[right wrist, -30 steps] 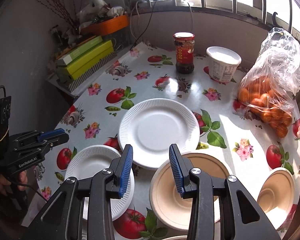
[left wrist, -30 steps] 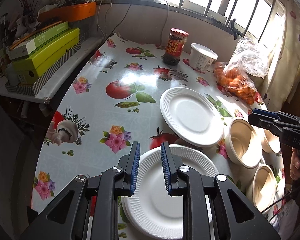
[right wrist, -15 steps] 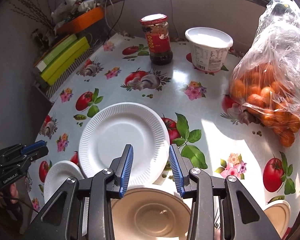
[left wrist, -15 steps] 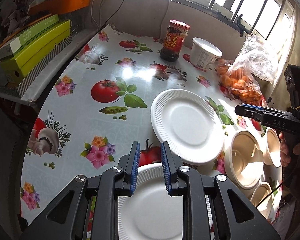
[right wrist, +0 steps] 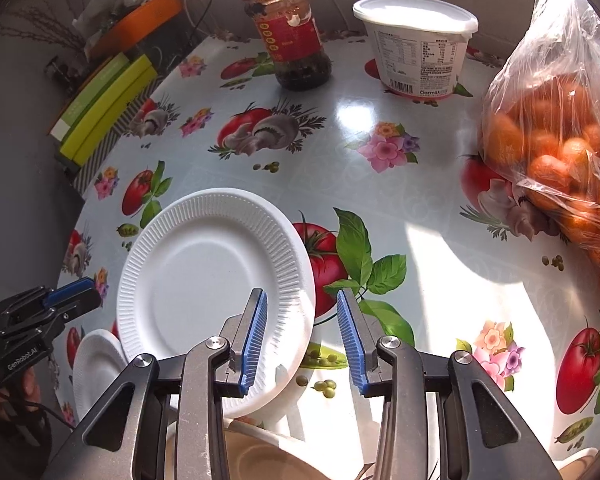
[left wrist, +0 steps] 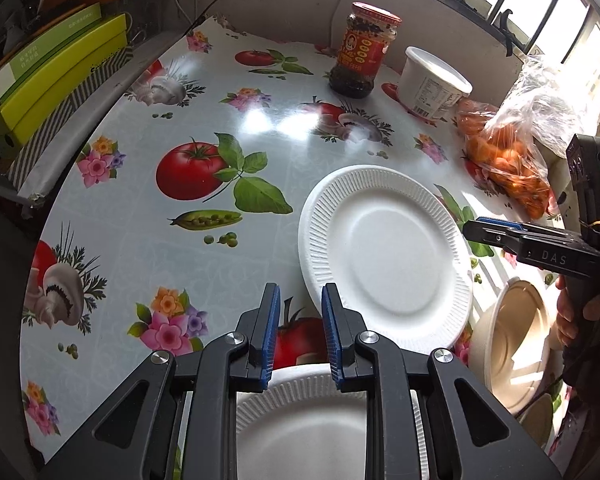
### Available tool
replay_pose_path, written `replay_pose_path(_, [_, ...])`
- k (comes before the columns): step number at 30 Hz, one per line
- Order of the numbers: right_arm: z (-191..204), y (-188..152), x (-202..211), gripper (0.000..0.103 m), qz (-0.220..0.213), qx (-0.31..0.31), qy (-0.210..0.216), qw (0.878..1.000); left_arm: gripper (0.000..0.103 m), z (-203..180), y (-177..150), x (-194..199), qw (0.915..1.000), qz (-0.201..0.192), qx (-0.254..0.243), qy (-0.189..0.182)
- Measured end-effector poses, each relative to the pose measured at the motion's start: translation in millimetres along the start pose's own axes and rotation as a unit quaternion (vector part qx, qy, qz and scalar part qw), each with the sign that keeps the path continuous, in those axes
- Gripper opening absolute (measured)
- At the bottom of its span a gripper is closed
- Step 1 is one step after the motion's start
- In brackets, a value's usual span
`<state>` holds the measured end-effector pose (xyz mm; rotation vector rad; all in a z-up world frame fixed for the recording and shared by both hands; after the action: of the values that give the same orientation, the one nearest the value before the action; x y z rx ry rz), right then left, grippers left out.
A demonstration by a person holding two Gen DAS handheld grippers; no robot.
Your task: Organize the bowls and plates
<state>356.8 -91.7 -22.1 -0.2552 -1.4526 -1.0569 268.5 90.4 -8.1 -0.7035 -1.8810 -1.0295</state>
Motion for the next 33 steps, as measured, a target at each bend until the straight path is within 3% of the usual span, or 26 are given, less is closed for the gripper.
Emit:
replay_pose_path(13, [-4.4,-5.4,-14.9,0.030,0.014,-0.013,0.034,0.999,0.022,1.0,-1.9,-17.4,0.9997,0.020,0.002,0.010])
replay_pose_path(21, [1.0,-3.5,-17.9,0.017,0.018,-0.006,0.028,0.999,0.022,-0.2,-1.6,-19.1,0.9997,0.022,0.004,0.005])
replay_pose_path(33, [2.3,-1.7,-14.9,0.017,0.014,-0.005,0.027,1.000,0.015,-1.9,-2.8,-24.0,0.9996,0.026,0.005,0.014])
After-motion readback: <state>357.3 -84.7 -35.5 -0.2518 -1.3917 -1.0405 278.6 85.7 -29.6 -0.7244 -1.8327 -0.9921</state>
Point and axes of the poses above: each gripper's, at about its wrist camera, not at the fingertips, and x roughly against the way its jaws point, z to its left, y to its top, the point moved 6 cm from there along -x, roughly the way its jaws point, and after that the axes turned 15 degrees about x, right-handed, at the moved point
